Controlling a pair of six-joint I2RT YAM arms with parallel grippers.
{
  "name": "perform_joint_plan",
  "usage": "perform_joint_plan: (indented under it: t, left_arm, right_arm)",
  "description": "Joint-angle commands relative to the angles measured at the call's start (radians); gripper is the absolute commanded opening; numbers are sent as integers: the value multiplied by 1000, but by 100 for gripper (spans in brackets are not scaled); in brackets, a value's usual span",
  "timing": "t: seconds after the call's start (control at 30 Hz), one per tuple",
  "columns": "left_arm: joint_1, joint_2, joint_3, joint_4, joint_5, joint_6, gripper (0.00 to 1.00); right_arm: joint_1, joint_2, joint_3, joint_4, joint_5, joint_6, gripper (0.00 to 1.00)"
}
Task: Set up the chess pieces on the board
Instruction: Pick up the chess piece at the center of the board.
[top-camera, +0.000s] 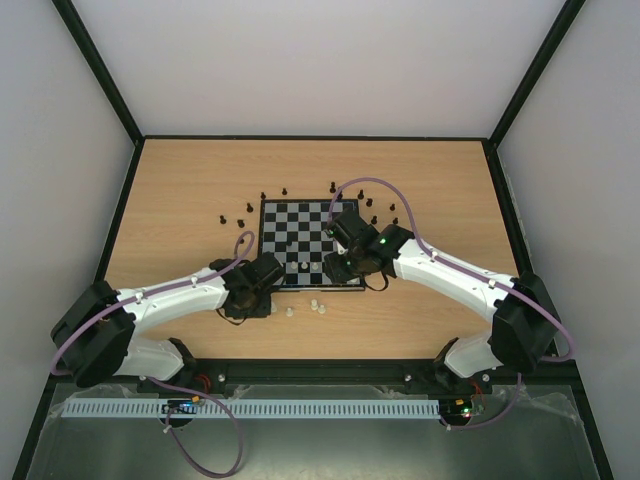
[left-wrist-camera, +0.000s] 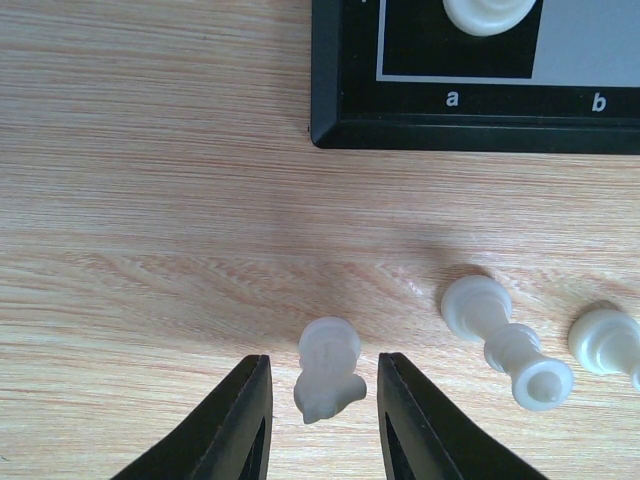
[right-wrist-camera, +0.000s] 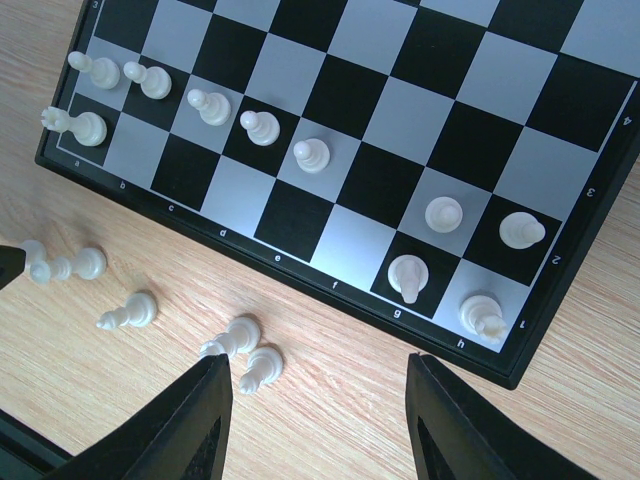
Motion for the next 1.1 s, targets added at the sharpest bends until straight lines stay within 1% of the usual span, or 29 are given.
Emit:
perform_joint_plan:
  t: [0.0, 0.37, 0.47, 0.57, 0.67, 0.9, 1.07]
  left_arm:
    - [4, 5, -5, -22, -1, 12, 32]
    - [6, 26, -9, -22, 3, 21, 22]
    - [5, 29, -4, -24, 5, 25, 16]
    - [5, 28, 20, -47, -7, 34, 15]
    - [12, 30, 71, -88, -22, 57, 16]
    - [44, 48, 253, -193, -44, 140, 16]
    - [51, 113, 375, -223, -51, 201, 16]
  right_arm:
    - [-2, 8, -16, -16, -3, -12, 49]
    - [-2, 7, -17, -15, -5, -12, 49]
    - [-2, 7, -18, -14, -3, -11, 49]
    - [-2, 6, -16, -15, -3, -12, 49]
    - [-2, 3, -17, -14, -4, -11, 49]
    - [-2, -7, -19, -16, 5, -10, 49]
    - [-2, -18, -15, -18, 25, -9, 49]
